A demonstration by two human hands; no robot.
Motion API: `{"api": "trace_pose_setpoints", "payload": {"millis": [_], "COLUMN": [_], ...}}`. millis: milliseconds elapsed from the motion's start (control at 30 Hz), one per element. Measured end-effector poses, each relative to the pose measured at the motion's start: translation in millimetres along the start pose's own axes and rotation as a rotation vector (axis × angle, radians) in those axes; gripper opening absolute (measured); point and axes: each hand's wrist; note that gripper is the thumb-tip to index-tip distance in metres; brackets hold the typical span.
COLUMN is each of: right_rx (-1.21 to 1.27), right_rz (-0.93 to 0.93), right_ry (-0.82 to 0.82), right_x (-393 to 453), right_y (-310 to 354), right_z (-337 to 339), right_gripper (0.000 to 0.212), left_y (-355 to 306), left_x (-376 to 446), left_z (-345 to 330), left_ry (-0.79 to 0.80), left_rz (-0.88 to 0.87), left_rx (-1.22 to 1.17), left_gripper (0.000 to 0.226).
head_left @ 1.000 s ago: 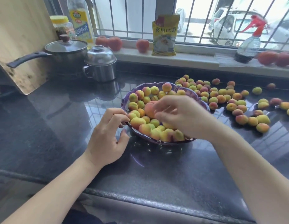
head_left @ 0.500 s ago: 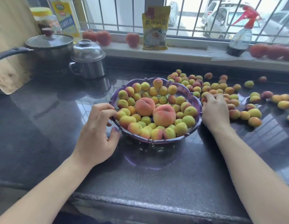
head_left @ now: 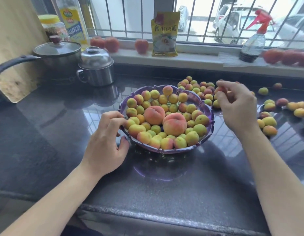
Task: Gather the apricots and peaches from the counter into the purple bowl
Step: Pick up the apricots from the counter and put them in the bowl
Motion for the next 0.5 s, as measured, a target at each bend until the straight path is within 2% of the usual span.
{"api": "trace_pose_setpoints", "payload": {"millis": [67,133,200,233,333,500], "right_rx": [0.185,0.290,0.266,0.203,-0.020,-0.106], "right_rz": [-0.013,-0.026,0.003,0.035,0.143,0.189], "right_ry": [0.243,0.584,0.871,0.964,1.057,1.089], "right_x": [0,-6,-15,-20,-31,-34], "right_y": [37,73,95,102,107,110], "right_z": [13,21,21,19,6,-4], "right_gripper": [0.024,0.024,0.025,0.025,0.025,0.022], "left_y": [2,2,1,0,-1,-1], "left_x": [0,0,0,-1,-1,-1], "left_z": [0,0,1,1,1,1], "left_ry": [0.002,0.000,-0.005,-0.010,-0.017,-0.011], "left_rz": [0.005,0.004,0.004,0.003,0.005,0.016], "left_rx": [0.005,0.000,-0.015,-0.023,-0.024,-0.019], "left_gripper": [0.034,0.034,0.034,0.034,0.034,0.035]}}
Point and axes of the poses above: each hand's wrist, its own x-axis towards the middle knuckle, its own z-axis out of the back of the hand, y = z × x, and after that the axes turned 2 degrees about x, right-handed
